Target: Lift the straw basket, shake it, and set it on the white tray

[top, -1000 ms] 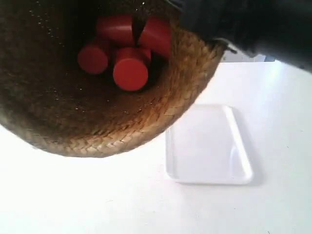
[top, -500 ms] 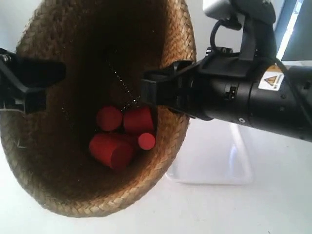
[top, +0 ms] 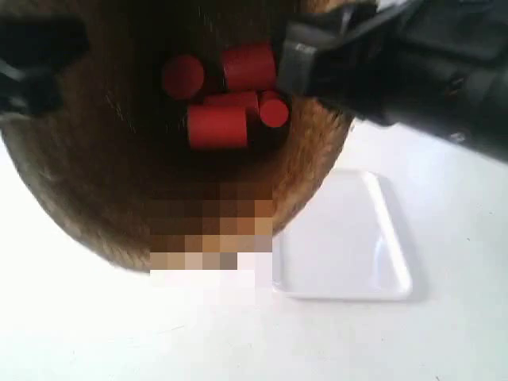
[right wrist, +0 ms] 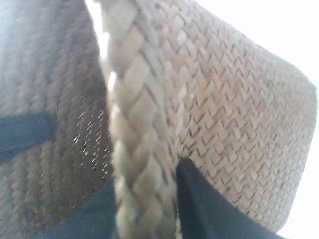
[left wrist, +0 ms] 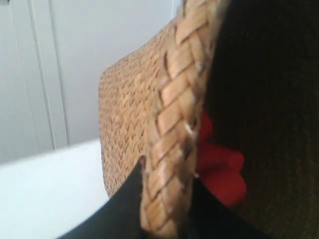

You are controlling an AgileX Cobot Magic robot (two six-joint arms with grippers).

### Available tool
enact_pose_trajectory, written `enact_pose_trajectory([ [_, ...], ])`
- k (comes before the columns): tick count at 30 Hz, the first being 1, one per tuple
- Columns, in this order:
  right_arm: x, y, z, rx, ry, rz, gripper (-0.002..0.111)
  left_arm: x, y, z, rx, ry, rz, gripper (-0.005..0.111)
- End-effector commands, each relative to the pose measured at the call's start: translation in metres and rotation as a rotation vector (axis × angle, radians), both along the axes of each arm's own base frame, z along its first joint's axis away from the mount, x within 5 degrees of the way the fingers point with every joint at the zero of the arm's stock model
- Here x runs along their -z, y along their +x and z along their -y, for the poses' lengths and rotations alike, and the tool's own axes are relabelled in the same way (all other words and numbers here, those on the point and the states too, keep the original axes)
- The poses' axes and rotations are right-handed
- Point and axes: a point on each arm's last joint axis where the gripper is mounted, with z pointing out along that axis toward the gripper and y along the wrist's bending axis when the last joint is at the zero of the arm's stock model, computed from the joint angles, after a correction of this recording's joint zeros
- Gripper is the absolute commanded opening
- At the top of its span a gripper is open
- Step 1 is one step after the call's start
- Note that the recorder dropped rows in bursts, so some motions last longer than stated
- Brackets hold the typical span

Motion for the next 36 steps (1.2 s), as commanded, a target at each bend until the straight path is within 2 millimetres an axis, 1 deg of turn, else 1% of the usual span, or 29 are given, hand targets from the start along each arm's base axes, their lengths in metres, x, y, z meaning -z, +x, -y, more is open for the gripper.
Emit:
enact_pose_trajectory([
  [1, 0.025, -0.003, -0.013, -0.091, 0.009, -0.287, 0.0, 0.018, -0.013, 0.014, 0.177, 0.08, -0.228, 0.0],
  [2, 0.013, -0.013, -0.013, -0.118, 0.031, -0.239, 0.0, 0.004, -0.023, 0.01, 0.185, 0.05, -0.164, 0.0],
  [3, -0.015, -0.029, -0.006, -0.128, 0.079, -0.066, 0.0, -0.02, -0.037, -0.004, 0.145, 0.0, -0.004, 0.0],
  [4, -0.024, -0.031, -0.001, -0.104, 0.102, 0.009, 0.0, -0.028, -0.039, -0.009, 0.105, -0.007, 0.069, 0.0],
  [5, -0.024, -0.023, 0.004, -0.027, 0.08, 0.107, 0.0, -0.022, -0.026, -0.012, 0.038, 0.026, 0.102, 0.0],
  [6, -0.009, -0.007, 0.005, 0.031, 0.059, 0.053, 0.0, -0.006, -0.011, -0.009, 0.009, 0.027, 0.017, 0.0],
  [7, 0.003, 0.002, 0.003, 0.037, 0.035, -0.01, 0.0, 0.006, -0.002, -0.004, 0.02, 0.041, -0.073, 0.0],
  [8, 0.018, 0.01, -0.001, 0.028, 0.019, -0.117, 0.0, 0.016, 0.003, 0.0, 0.035, 0.056, -0.143, 0.0],
  [9, 0.03, 0.012, -0.006, 0.001, 0.022, -0.228, 0.0, 0.022, 0.004, 0.004, 0.056, 0.057, -0.202, 0.0],
  [10, 0.034, 0.008, -0.009, -0.029, 0.021, -0.281, 0.0, 0.021, 0.0, 0.007, 0.085, 0.053, -0.217, 0.0],
  [11, 0.033, 0.0, -0.014, -0.075, 0.015, -0.3, 0.0, 0.015, -0.009, 0.009, 0.115, 0.043, -0.186, 0.0],
  [12, 0.026, -0.011, -0.017, -0.124, 0.018, -0.275, 0.0, 0.006, -0.02, 0.008, 0.143, 0.024, -0.139, 0.0],
  [13, 0.017, -0.019, -0.017, -0.139, 0.035, -0.214, 0.0, -0.004, -0.031, 0.005, 0.158, 0.011, -0.072, 0.0],
  [14, 0.004, -0.026, -0.015, -0.138, 0.074, -0.131, 0.0, -0.012, -0.037, 0.001, 0.15, -0.01, -0.009, 0.0],
  [15, -0.009, -0.032, -0.011, -0.118, 0.127, -0.055, 0.0, -0.02, -0.041, -0.004, 0.13, -0.037, 0.06, 0.0],
  [16, -0.016, -0.033, -0.007, -0.092, 0.161, -0.002, 0.0, -0.025, -0.042, -0.007, 0.106, -0.052, 0.105, 0.0],
  [17, -0.02, -0.031, -0.005, -0.06, 0.162, 0.059, 0.0, -0.025, -0.038, -0.007, 0.085, -0.048, 0.12, 0.0],
  [18, -0.018, -0.025, -0.004, -0.026, 0.123, 0.089, 0.0, -0.021, -0.032, -0.006, 0.072, -0.02, 0.114, 0.0],
  [19, -0.013, -0.018, -0.003, -0.001, 0.093, 0.082, 0.0, -0.014, -0.022, -0.004, 0.057, 0.01, 0.08, 0.0],
  [21, 0.009, -0.002, -0.011, -0.007, 0.033, -0.037, 0.0, 0.004, -0.008, 0.004, 0.064, 0.017, -0.075, 0.0],
  [22, 0.017, 0.0, -0.015, -0.028, 0.023, -0.101, 0.0, 0.011, -0.006, 0.007, 0.083, 0.013, -0.153, 0.0],
  [23, 0.025, -0.002, -0.02, -0.074, 0.011, -0.184, 0.0, 0.016, -0.009, 0.01, 0.117, 0.013, -0.22, 0.0],
  [24, 0.028, -0.007, -0.023, -0.117, 0.009, -0.237, 0.0, 0.017, -0.015, 0.013, 0.16, 0.026, -0.247, 0.0],
  [26, 0.022, -0.022, -0.027, -0.188, 0.014, -0.237, 0.0, 0.008, -0.035, 0.014, 0.233, 0.03, -0.195, 0.0],
  [27, 0.014, -0.03, -0.027, -0.203, 0.036, -0.199, 0.0, 0.002, -0.041, 0.012, 0.246, 0.028, -0.148, 0.0],
  [29, -0.001, -0.036, -0.022, -0.184, 0.082, -0.097, 0.0, -0.01, -0.047, 0.006, 0.228, -0.008, -0.043, 0.0],
  [30, -0.007, -0.037, -0.018, -0.161, 0.106, -0.054, 0.0, -0.013, -0.047, 0.005, 0.21, -0.035, -0.024, 0.0],
  [32, -0.01, -0.034, -0.014, -0.121, 0.122, -0.024, 0.0, -0.017, -0.045, 0.003, 0.186, -0.06, 0.006, 0.0],
  [36, -0.002, -0.027, -0.01, -0.116, 0.081, -0.083, 0.0, -0.006, -0.034, 0.013, 0.193, -0.065, -0.084, 0.0],
])
